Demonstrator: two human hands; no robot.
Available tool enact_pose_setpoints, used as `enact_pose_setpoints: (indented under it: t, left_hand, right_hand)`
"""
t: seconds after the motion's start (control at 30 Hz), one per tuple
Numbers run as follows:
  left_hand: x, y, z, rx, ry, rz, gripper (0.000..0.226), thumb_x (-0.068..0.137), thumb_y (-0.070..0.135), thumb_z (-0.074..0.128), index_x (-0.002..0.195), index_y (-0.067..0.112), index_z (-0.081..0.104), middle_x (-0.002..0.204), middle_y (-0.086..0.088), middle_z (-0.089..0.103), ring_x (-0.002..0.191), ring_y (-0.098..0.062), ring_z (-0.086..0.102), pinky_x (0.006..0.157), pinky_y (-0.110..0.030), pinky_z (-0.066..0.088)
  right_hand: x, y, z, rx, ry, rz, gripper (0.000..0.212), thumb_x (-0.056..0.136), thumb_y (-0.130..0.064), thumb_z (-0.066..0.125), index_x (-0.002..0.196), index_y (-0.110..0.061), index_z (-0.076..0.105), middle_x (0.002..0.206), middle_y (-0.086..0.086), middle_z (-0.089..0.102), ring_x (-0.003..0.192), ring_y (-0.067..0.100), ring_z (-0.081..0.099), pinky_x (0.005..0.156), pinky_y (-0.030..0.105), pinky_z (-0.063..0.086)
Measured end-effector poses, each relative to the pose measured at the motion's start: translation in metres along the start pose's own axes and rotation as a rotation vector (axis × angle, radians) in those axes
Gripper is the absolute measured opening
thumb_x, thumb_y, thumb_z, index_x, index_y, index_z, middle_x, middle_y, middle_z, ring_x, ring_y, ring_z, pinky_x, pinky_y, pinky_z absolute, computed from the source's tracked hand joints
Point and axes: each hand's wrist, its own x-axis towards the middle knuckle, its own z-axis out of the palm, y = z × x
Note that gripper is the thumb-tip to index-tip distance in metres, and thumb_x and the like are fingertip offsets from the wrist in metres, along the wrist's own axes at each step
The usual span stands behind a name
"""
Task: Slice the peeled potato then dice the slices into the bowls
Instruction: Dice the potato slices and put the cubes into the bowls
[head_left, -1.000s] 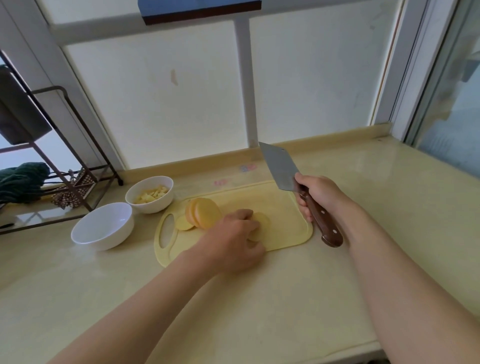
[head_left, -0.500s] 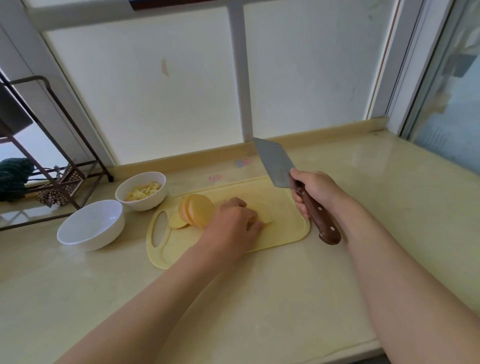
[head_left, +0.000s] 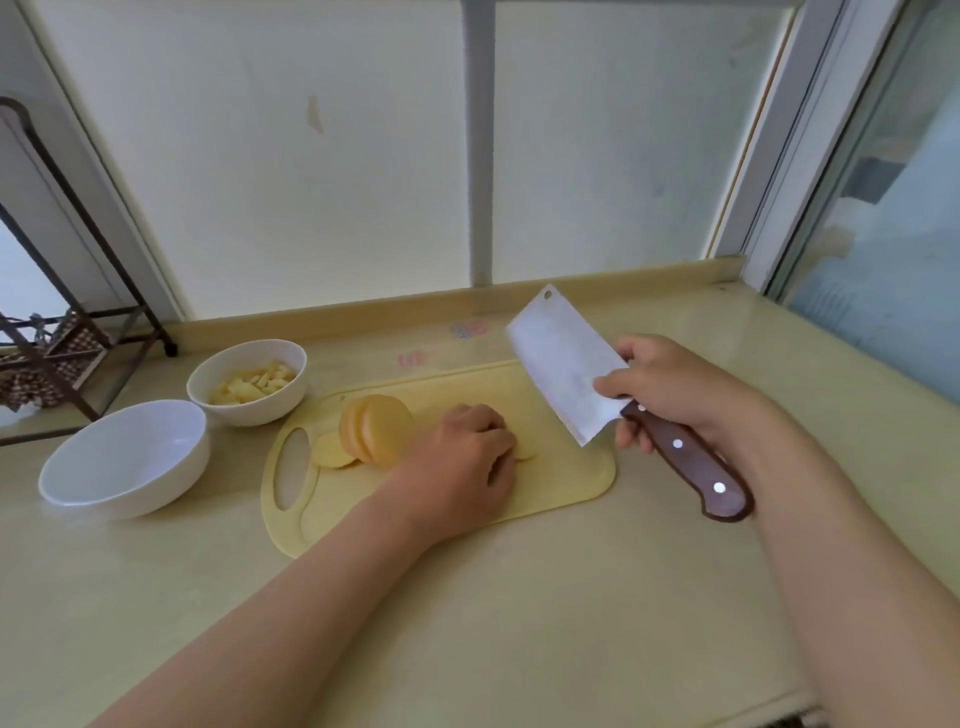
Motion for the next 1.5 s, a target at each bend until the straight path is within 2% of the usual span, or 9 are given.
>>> enact_pose_setpoints:
  t: [0.1,0.2,0.43,0.67,0.83,0.93,1.2,1.33,1.5]
  left_hand:
    - [0.002,-0.003,0.003,-0.026,0.002,0.01,0.027,0.089,0.028,0.048,0.087,0.012,0.07,0.099,-0.002,0.063,0.086,-0.024,0.056,0.072,-0.038,0.051]
    - [0.005,-0.004,0.004,-0.083,-0.012,0.014,0.022,0.093,0.025,0.053,0.09,0.01,0.069,0.1,-0.005,0.062,0.089,-0.025,0.055,0.08,-0.04,0.048]
    - [0.004,-0.005,0.002,-0.168,0.002,0.02,0.017,0.093,0.02,0.061,0.093,0.007,0.072,0.099,-0.01,0.063,0.091,-0.029,0.055,0.083,-0.039,0.046]
    - [0.003,-0.005,0.002,-0.166,-0.031,0.015,0.022,0.097,0.027,0.054,0.105,0.014,0.07,0.103,-0.007,0.059,0.095,-0.027,0.05,0.084,-0.036,0.042]
    - [0.004,-0.004,0.002,-0.144,-0.054,-0.001,0.024,0.098,0.029,0.052,0.109,0.013,0.068,0.105,-0.007,0.057,0.097,-0.027,0.05,0.086,-0.038,0.042]
    - [0.005,-0.003,0.003,-0.161,-0.056,-0.013,0.025,0.099,0.029,0.052,0.11,0.014,0.069,0.107,-0.007,0.057,0.098,-0.027,0.049,0.086,-0.038,0.042]
    - [0.003,-0.006,0.005,-0.175,0.02,0.032,0.02,0.093,0.023,0.06,0.1,0.009,0.072,0.098,-0.011,0.062,0.087,-0.031,0.053,0.079,-0.04,0.046]
    - [-0.003,-0.003,0.004,-0.113,0.092,0.033,0.017,0.087,0.015,0.06,0.075,0.006,0.069,0.079,-0.009,0.06,0.072,-0.03,0.051,0.066,-0.037,0.047]
    - [-0.006,-0.004,0.005,-0.113,0.104,0.006,0.025,0.085,0.017,0.052,0.068,0.007,0.068,0.075,-0.008,0.06,0.071,-0.029,0.053,0.064,-0.04,0.05]
  right_hand:
    - [-0.012,-0.012,0.008,-0.241,0.03,-0.014,0.017,0.097,-0.005,0.047,0.112,-0.011,0.053,0.071,0.022,0.066,0.047,0.028,0.065,0.042,0.029,0.048]
    - [-0.027,-0.019,0.025,-0.423,-0.001,0.008,0.026,0.093,-0.008,0.042,0.11,-0.025,0.051,0.054,0.013,0.069,0.046,0.027,0.067,0.046,0.031,0.052]
    - [-0.044,-0.028,0.049,-0.532,0.009,0.008,0.027,0.091,-0.01,0.042,0.111,-0.027,0.049,0.059,0.013,0.071,0.048,0.027,0.07,0.043,0.028,0.051]
    - [-0.055,-0.032,0.059,-0.588,0.008,0.0,0.022,0.092,-0.009,0.04,0.109,-0.022,0.046,0.082,0.02,0.07,0.054,0.029,0.073,0.042,0.027,0.049]
    - [-0.06,-0.039,0.059,-0.671,-0.037,0.045,0.026,0.096,-0.01,0.038,0.12,-0.018,0.043,0.071,0.019,0.069,0.04,0.02,0.063,0.043,0.028,0.051]
    - [-0.061,-0.043,0.061,-0.747,-0.102,0.107,0.014,0.096,-0.01,0.037,0.109,-0.014,0.04,0.064,0.019,0.067,0.039,0.023,0.058,0.042,0.025,0.048]
    - [-0.018,-0.053,0.072,-0.661,-0.058,0.112,0.026,0.088,-0.005,0.035,0.114,-0.007,0.043,0.06,0.019,0.062,0.042,0.026,0.056,0.048,0.031,0.051]
    - [-0.012,-0.042,0.064,-0.572,-0.056,0.105,0.04,0.086,-0.007,0.034,0.125,-0.01,0.044,0.054,0.018,0.064,0.051,0.03,0.061,0.048,0.034,0.052]
    - [-0.022,-0.037,0.057,-0.507,-0.034,0.064,0.025,0.089,-0.005,0.038,0.11,-0.012,0.05,0.084,0.032,0.067,0.06,0.035,0.064,0.048,0.033,0.051]
